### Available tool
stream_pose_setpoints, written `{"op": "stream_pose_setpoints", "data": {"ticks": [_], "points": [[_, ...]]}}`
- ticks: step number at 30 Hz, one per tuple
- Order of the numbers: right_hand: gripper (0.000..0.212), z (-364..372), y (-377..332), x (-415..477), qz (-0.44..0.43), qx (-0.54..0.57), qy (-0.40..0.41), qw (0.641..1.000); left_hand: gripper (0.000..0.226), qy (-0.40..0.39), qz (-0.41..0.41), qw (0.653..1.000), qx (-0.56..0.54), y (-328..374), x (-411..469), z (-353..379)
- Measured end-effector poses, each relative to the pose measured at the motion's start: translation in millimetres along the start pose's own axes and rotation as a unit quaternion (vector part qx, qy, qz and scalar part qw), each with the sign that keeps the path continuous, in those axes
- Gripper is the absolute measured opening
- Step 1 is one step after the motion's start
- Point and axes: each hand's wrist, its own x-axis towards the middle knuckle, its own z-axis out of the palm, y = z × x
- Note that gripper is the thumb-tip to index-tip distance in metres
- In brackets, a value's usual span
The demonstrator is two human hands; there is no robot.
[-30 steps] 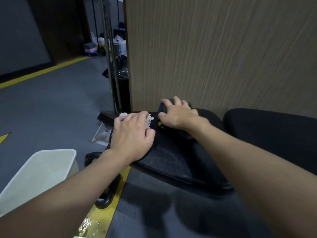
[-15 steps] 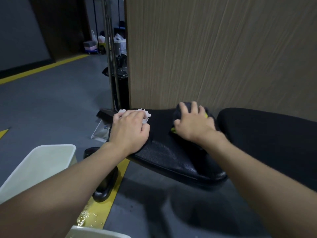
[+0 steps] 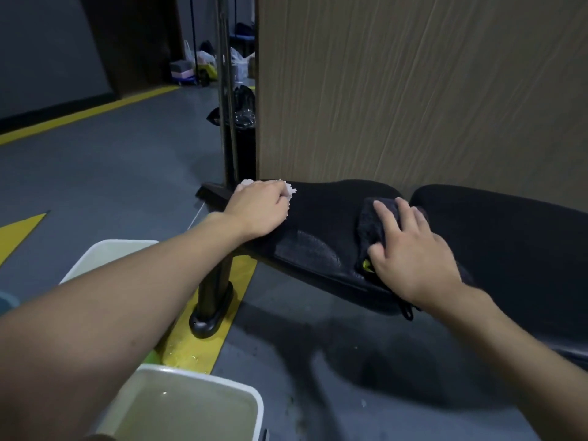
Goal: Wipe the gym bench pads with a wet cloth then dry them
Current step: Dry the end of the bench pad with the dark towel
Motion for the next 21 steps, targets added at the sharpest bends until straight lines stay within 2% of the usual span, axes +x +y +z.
{"op": "stream_pose_setpoints", "data": {"ticks": [5, 7, 9, 11, 13, 17, 21], "points": [[0.076, 7.7, -35.6, -23.5, -0.089, -0.051, 0.063, 0.993, 0.048, -0.060, -0.060, 0.994, -0.070, 6.6, 5.1, -16.0], [0.074, 14.1, -55.0, -30.4, -0.140, -0.076, 0.067, 0.985, 0.066, -0.074, -0.086, 0.990, -0.083, 7.3, 9.2, -21.3], [0.075, 25.5, -78.8, -35.2, -0.209, -0.095, 0.056, 0.972, 0.073, -0.082, -0.096, 0.988, -0.089, 5.5, 14.1, -23.0], [0.079, 37.6, -100.9, -37.7, -0.276, -0.138, 0.033, 0.951, 0.074, -0.088, -0.090, 0.988, -0.092, 5.6, 15.5, -23.9], [0.083, 41.6, -109.5, -37.6, -0.302, -0.173, 0.018, 0.937, 0.075, -0.095, -0.082, 0.987, -0.097, 8.1, 14.6, -24.5], [0.083, 37.5, -87.9, -40.9, -0.325, -0.211, 0.028, 0.921, 0.071, -0.095, -0.069, 0.989, -0.088, 11.8, 10.3, -23.9], [0.072, 37.3, -46.0, -62.7, -0.302, -0.174, 0.086, 0.933, 0.060, -0.084, -0.030, 0.995, -0.047, 17.4, 7.1, -19.9]]}}
